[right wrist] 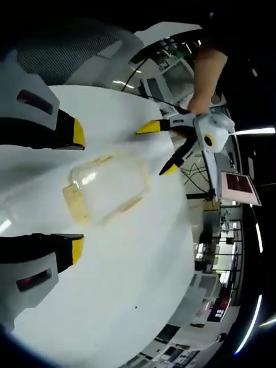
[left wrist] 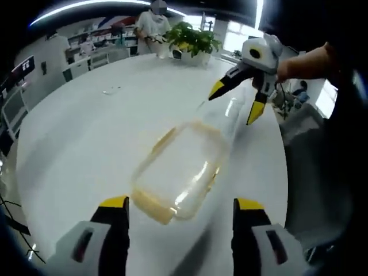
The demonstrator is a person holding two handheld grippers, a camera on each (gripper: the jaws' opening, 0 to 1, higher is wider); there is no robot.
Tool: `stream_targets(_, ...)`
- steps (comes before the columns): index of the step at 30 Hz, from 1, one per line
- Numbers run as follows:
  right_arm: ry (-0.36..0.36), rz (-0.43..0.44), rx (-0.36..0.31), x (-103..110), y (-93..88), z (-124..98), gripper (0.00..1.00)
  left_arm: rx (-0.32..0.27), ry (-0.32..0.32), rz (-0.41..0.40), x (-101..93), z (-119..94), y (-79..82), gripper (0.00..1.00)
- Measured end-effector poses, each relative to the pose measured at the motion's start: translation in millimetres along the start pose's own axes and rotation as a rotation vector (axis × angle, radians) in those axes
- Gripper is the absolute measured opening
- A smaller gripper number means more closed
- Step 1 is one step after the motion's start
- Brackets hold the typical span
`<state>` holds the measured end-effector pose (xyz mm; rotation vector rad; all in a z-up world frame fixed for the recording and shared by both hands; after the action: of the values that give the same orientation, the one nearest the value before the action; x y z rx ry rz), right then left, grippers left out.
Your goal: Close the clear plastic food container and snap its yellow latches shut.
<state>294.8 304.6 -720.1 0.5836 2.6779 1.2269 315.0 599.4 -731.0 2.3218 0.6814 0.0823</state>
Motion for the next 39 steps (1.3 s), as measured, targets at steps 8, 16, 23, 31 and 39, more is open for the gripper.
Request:
stream_targets(8,0.052,-0.063,0.054,-5,0.6,11,0.57,0.062,-0.043,0.121,7.3,7,9.9,0.67)
stream_targets(16,0.069,-0.089,0.083,-6,-0.7,18,0.57,0.151,-0.093,0.237,18.6,14,11.0,0.63)
stream_targets(23,0.076,-0.124,0.119,-6,-3.1,21,0.55,0.183,-0.106,0.272,21.6,18,9.5,0.63)
stream_targets(31,0.077,-0.169,0.207,-16,-4.9,30,0.51,0.212,-0.092,0.387,29.8,23,13.0,0.58)
stream_targets(39,0.1,-0.257,0.284,-20,-2.8,37,0.48,0.253,-0.112,0.435,27.9,28,20.0,0.54)
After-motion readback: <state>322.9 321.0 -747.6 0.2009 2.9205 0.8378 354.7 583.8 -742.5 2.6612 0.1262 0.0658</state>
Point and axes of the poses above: the point that each gripper's makers call its tool centre point, and the gripper's own axes: z roughly forward along the fingers, x roughly to its left, y roughly out of its top, the point moved 10 cm from there along -z, roughly backward along the fingers, and after that the axes turned 3 degrees about -z, right-handed, at the moved point
